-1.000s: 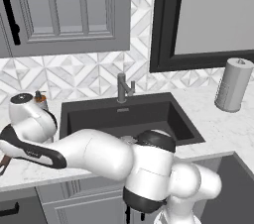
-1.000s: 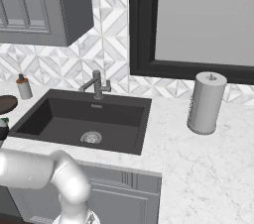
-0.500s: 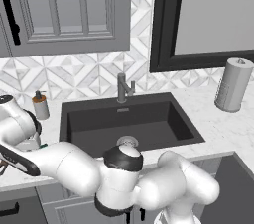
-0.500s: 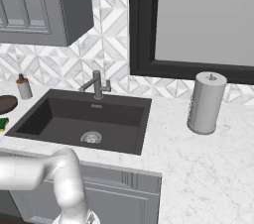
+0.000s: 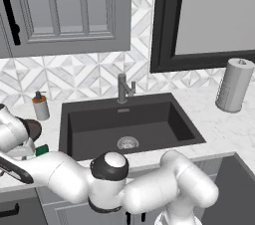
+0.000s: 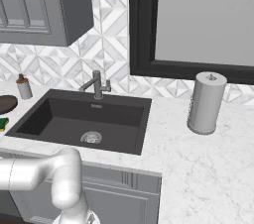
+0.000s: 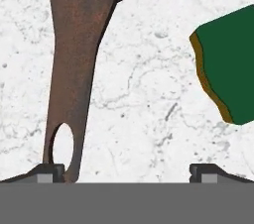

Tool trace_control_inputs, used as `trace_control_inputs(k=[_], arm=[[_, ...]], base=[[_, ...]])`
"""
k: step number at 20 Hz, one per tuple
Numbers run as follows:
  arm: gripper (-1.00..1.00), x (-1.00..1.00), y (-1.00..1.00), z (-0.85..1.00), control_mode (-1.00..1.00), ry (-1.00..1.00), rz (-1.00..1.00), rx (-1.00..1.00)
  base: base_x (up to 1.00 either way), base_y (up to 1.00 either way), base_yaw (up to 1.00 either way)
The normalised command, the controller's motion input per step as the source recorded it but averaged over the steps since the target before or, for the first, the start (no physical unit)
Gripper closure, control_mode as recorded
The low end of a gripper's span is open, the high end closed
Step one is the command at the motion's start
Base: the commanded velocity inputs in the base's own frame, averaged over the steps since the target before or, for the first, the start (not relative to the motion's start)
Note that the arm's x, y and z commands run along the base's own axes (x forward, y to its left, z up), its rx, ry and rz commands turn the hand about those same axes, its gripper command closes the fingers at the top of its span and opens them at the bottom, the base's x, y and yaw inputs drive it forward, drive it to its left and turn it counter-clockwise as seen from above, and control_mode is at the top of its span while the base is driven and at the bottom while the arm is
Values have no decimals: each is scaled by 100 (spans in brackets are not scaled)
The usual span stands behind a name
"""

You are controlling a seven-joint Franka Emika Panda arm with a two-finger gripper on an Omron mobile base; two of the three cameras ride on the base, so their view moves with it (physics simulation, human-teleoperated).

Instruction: Pick the pan and sponge and place them into the sink. Then turn on the water.

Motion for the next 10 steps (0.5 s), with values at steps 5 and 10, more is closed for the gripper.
trace_control_inputs(k=[5, 10], arm=[[-100, 15, 17, -38, -100, -6, -2, 0], [-100, 22, 35, -27, -100, -8, -2, 0]], base=[[0, 0, 0], [0, 0, 0]])
